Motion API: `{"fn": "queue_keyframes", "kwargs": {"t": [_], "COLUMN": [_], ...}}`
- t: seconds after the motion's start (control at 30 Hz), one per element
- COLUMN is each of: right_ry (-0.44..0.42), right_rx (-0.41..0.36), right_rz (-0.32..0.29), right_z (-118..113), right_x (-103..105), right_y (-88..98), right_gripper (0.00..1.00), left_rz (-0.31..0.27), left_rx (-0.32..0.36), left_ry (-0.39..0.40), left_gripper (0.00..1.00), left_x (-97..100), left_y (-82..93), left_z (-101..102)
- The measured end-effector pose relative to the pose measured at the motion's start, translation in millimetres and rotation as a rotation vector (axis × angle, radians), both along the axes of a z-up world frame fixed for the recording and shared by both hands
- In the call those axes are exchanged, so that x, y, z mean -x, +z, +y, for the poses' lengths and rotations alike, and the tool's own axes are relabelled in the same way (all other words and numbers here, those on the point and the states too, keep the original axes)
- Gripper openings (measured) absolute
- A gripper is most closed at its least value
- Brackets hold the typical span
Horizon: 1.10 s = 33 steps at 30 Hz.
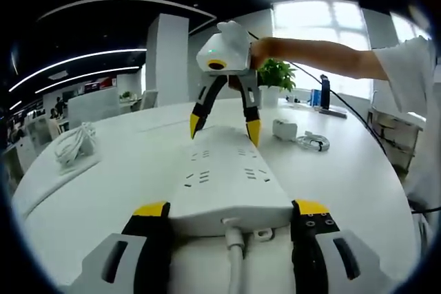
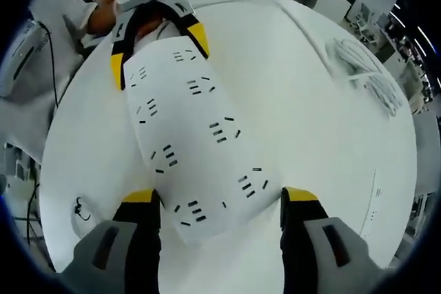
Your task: Straighten the power strip on the desk, plug the charger into it
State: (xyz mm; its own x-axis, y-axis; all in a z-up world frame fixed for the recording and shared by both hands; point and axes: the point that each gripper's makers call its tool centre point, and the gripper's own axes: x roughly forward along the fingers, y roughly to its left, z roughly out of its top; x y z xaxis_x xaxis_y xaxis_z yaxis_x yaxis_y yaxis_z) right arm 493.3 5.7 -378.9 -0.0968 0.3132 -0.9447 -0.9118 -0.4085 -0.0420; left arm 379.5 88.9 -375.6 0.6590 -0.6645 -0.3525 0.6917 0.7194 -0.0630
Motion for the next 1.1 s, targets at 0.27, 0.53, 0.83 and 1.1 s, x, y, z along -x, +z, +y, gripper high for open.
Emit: {"fn": "queue_keyframes", "kwargs": {"t": [0.27,0.53,0.83,1.1], "right_ry": [-0.080,0.011,-0.028,-0.119], "right_rx": [0.015,-0.002,-0.027,-0.054], "right_rz": [0.021,0.009,0.042,0.043], "right_z": [-6,-5,-7,-13], "right_x": [7,10,10,18], "right_y": [1.0,0.3,-0.2,0.2], "right_gripper": [0.69,0.71,0.69,0.70], "left_rz": [0.004,0.003,0.006,0.006], "left_rx": [-0.001,0.002,0.006,0.006], "left_ry": [-0.056,-0.084,-0.109,-0.167], "left_gripper": [0.71,0.71,0.70,0.70], "left_x": [0.1,0.2,-1.4,-2.0], "left_y": [-0.6,-0.3,0.3,0.3], "left_z": [2,2,3,5]}}
